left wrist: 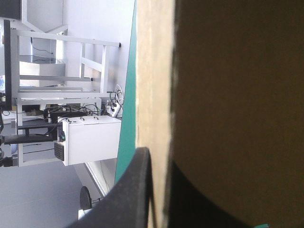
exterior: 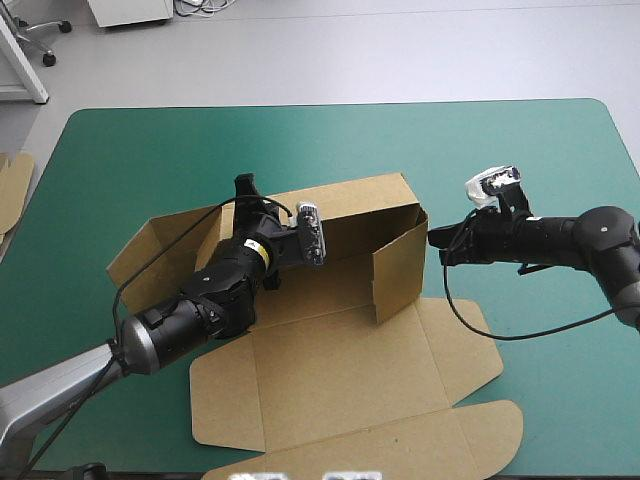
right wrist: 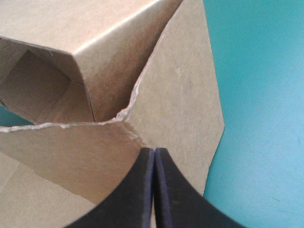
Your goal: Fold the box
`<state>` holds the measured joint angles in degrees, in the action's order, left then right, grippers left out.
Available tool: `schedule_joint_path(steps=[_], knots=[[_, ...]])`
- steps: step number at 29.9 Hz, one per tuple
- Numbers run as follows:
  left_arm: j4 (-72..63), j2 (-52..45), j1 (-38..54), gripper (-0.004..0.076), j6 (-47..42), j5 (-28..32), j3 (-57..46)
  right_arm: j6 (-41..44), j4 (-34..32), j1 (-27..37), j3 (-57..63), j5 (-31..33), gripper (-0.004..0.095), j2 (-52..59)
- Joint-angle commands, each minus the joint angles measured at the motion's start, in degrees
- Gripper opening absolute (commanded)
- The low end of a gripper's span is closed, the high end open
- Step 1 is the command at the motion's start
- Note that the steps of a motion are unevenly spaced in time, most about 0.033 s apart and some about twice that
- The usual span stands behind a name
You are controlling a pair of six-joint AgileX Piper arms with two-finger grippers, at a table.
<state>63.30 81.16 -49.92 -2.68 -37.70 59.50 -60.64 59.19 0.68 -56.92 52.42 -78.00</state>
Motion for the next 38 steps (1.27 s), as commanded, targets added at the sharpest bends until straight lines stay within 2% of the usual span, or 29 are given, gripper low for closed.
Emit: schedule_joint_path(steps=[1, 5, 9, 12, 22, 30, 38], knots=[[-4.3, -1.03, -0.27, -0.0014, -1.42, -0.79, 0.37, -0.69, 2.52, 0.04, -1.19, 3.24, 0.0024, 1.96], [-4.3, -1.03, -0.27, -0.0014, -1.42, -0.67, 0.37, -0.55, 2.52, -0.7, -1.19, 5.17, 0.0236, 1.96], [-4.3, -1.03, -0.27, -0.0014, -1.42, -0.59, 0.37, -0.08, 0.08, -3.11, -1.19, 2.04, 0.0502, 1.96], [-4.58, -1.03, -0.27, -0.0014, -1.42, -0.45, 0.37, 0.62, -1.55, -4.28, -1.19, -0.44, 0.0592, 1.96], [-4.58, -1.03, -0.27, -0.0014, -2.28, -0.45, 0.37, -0.08, -2.99, -7.1, -1.19, -5.47, 0.0599, 1.96], [-4.58, -1.03, -0.27, -0.0014, -2.44, -0.45, 0.37, -0.9, -1.25, -8.06, -1.19, -5.86, 0.0605, 1.96], [-4.58, -1.03, -0.27, -0.0014, -2.44, -0.45, 0.37, -3.54, -0.85, -9.0, -1.19, -9.75, 0.0605, 1.96]])
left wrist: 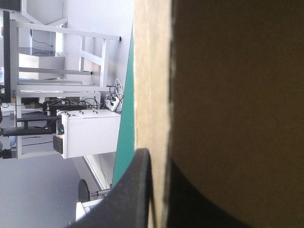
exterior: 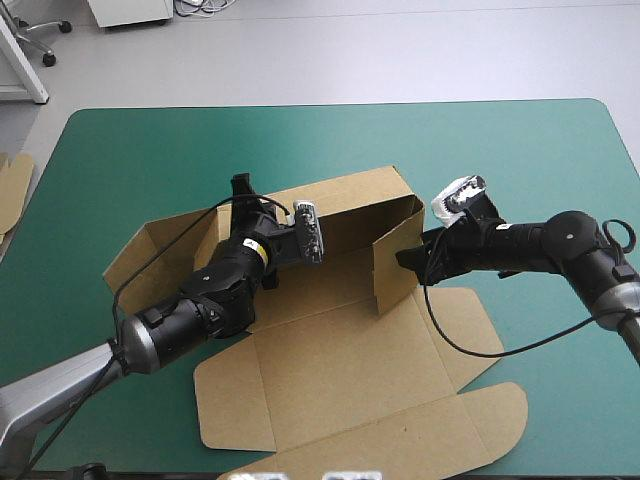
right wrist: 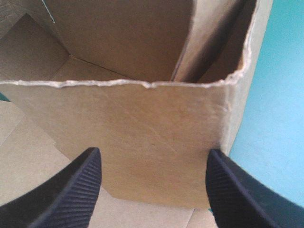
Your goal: Fold the box
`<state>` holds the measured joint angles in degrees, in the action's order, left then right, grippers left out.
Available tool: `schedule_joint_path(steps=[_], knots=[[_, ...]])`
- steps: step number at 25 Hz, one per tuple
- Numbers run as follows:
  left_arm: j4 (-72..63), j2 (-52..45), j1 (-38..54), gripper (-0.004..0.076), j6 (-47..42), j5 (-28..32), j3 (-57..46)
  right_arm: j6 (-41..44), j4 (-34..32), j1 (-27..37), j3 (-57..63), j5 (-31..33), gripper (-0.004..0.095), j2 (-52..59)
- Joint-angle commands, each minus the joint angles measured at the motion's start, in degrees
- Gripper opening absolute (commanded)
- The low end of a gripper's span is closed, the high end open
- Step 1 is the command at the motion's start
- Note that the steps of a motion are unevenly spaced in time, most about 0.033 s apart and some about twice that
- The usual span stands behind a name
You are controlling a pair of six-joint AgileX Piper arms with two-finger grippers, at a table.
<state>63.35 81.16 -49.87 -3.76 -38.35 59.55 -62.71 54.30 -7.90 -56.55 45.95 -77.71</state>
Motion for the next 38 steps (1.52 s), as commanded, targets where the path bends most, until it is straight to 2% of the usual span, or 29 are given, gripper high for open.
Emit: schedule_joint_path(steps=[1, 10, 15, 23, 27, 31, 38], knots=[[-4.63, -1.03, -0.32, -0.0014, -1.36, 0.3, 0.32, -1.52, 3.93, -0.62, -1.57, -3.85, 0.0605, 1.67], [-4.63, -0.93, -0.32, -0.0014, -1.62, 0.97, 0.32, -4.28, 3.89, -4.98, -0.92, -7.52, 0.0607, 1.1], [-4.38, -0.92, -0.32, -0.0014, -1.37, 0.71, 0.32, -5.32, 3.41, -7.28, -0.92, -14.52, 0.0607, 0.57], [-4.38, -0.92, -0.32, -0.0014, -1.78, 1.13, 0.32, -5.96, 3.41, -7.37, -0.92, -20.76, 0.0607, 0.57], [-4.38, -0.45, -0.32, -0.0014, -1.78, 1.27, 0.32, -8.78, 6.05, -7.37, -0.92, -18.17, 0.0607, 0.48], [-4.38, 0.12, -0.32, -0.0014, -1.78, 0.97, 0.32, -8.95, 5.94, -7.37, -0.92, -18.61, 0.0607, 0.48], [-4.51, 0.25, -0.32, -0.0014, -2.69, 1.31, 0.32, -10.54, 11.3, -7.37, -0.92, -14.37, 0.0607, -0.74]])
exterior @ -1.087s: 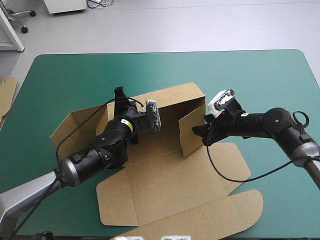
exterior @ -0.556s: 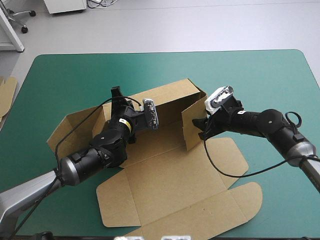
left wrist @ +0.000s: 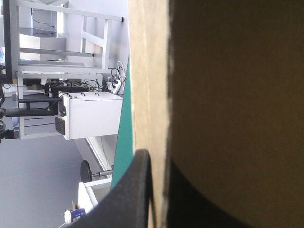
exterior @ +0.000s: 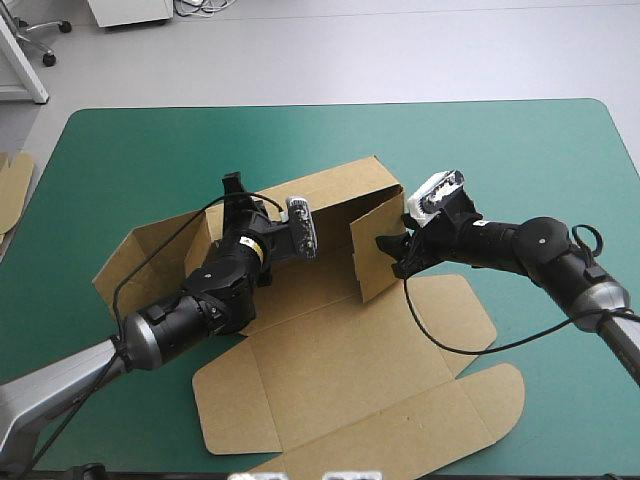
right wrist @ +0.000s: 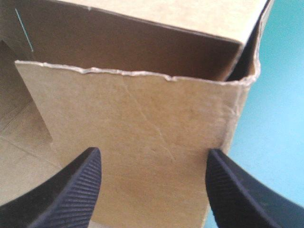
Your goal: Fold the box
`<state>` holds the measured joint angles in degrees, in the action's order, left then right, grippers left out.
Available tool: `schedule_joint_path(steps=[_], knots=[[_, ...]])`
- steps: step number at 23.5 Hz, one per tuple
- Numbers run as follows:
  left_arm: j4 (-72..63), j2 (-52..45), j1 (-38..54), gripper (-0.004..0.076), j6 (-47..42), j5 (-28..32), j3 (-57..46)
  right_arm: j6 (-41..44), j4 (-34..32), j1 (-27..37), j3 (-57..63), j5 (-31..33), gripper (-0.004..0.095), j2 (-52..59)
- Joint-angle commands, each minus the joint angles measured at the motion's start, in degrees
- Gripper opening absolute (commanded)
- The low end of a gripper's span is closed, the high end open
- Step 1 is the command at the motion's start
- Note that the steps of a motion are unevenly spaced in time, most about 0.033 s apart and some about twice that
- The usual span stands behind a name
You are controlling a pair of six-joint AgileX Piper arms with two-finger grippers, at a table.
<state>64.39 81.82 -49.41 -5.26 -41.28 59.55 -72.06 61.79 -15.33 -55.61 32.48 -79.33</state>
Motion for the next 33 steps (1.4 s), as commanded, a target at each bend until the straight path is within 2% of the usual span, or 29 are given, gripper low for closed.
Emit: schedule_joint_path(steps=[1, 7, 10, 14, 18, 21, 26, 28, 31, 33], knots=[[-5.56, -0.41, -0.79, -0.0014, -1.18, 4.13, 0.32, -1.34, 3.81, 0.05, -1.86, -0.82, 0.0607, 0.34], [-5.68, -0.41, -0.79, -0.0014, -1.27, 4.01, 0.32, -1.44, 4.88, 0.05, -1.86, -1.06, 0.0609, -1.37], [-5.68, -0.41, -0.79, -0.0014, -1.4, 4.22, 0.32, -1.07, 9.14, 0.05, -1.86, 0.79, 0.0609, -1.39], [-5.68, -0.41, -0.79, -0.0014, -1.76, 4.22, 0.32, -1.86, 11.29, 0.05, -1.86, 3.76, 0.0609, -1.39], [-5.68, -0.41, -0.79, -0.0014, -1.76, 4.22, 0.32, -3.77, 11.29, 0.05, -1.86, 4.47, 0.0609, -1.39], [-5.68, -0.41, -0.79, -0.0014, -2.72, 4.11, 0.32, -5.97, 10.7, 0.05, -1.86, 2.48, 0.0609, -1.49], [-5.43, -0.41, -0.79, -0.0014, -3.02, 4.0, 0.32, -2.26, 8.31, 0.05, -1.97, 2.14, 0.0589, -1.0], [-5.43, -0.41, -0.79, -0.0014, -3.02, 3.88, 0.32, 1.13, 7.58, 0.2, -1.97, 2.27, 0.0481, -0.3], [-5.43, -0.41, -0.79, -0.0014, -3.02, 3.88, 0.32, 3.07, 1.14, 0.28, -2.09, 2.0, 0.0164, 1.59], [-5.43, -0.41, -0.79, -0.0014, -3.31, 3.88, 0.32, 8.53, -5.4, 0.28, -2.09, 0.49, -0.001, 3.37]])
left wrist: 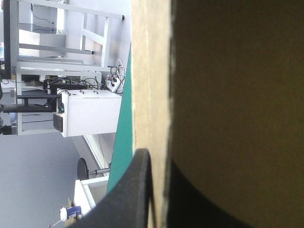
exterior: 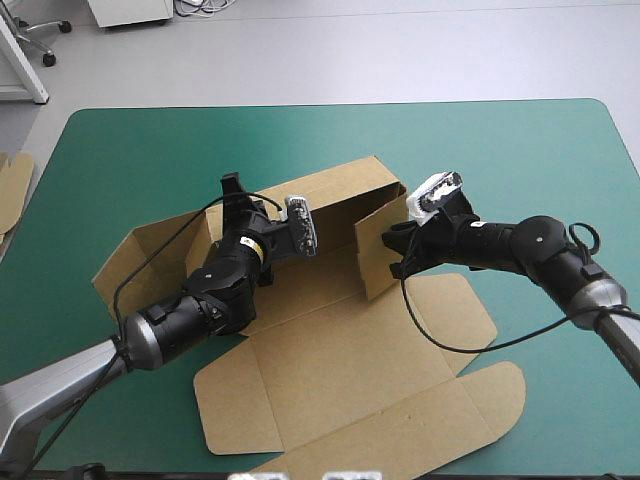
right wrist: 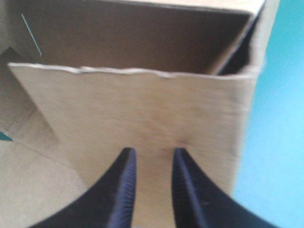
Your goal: Fold the box
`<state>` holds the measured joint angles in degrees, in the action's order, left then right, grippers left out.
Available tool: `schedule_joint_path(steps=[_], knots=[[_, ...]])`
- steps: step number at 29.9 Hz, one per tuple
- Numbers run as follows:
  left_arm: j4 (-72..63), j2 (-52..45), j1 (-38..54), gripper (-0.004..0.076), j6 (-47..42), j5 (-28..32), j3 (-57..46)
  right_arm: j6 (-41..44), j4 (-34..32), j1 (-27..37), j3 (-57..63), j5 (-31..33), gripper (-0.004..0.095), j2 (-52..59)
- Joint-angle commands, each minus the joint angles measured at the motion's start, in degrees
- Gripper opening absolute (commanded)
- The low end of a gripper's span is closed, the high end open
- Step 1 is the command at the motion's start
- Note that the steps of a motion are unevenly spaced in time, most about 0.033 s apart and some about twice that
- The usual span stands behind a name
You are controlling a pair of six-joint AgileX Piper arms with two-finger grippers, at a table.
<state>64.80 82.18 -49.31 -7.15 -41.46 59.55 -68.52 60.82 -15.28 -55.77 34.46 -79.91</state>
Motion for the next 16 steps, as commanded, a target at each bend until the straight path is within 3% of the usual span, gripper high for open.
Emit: schedule_joint_path(steps=[1, 5, 10, 16], knots=[[-5.84, -0.76, -0.88, -0.0014, -1.43, 4.05, 0.32, 7.13, -7.84, 0.23, -1.93, -2.05, -0.0031, 4.97], [-5.84, -0.76, -0.88, -0.0014, -1.97, 4.05, 0.32, 16.8, -16.69, 0.23, -1.93, -2.98, -0.0018, 9.14], [-6.24, -0.76, -0.88, -0.0014, -2.31, 4.05, 0.32, 19.41, -19.04, 0.23, -2.49, -3.95, -0.0018, 13.81], [-6.33, -0.76, -0.88, -0.0014, -2.31, 3.93, 0.32, 30.88, -19.48, 4.99, -10.88, -3.62, -0.0018, 13.01]])
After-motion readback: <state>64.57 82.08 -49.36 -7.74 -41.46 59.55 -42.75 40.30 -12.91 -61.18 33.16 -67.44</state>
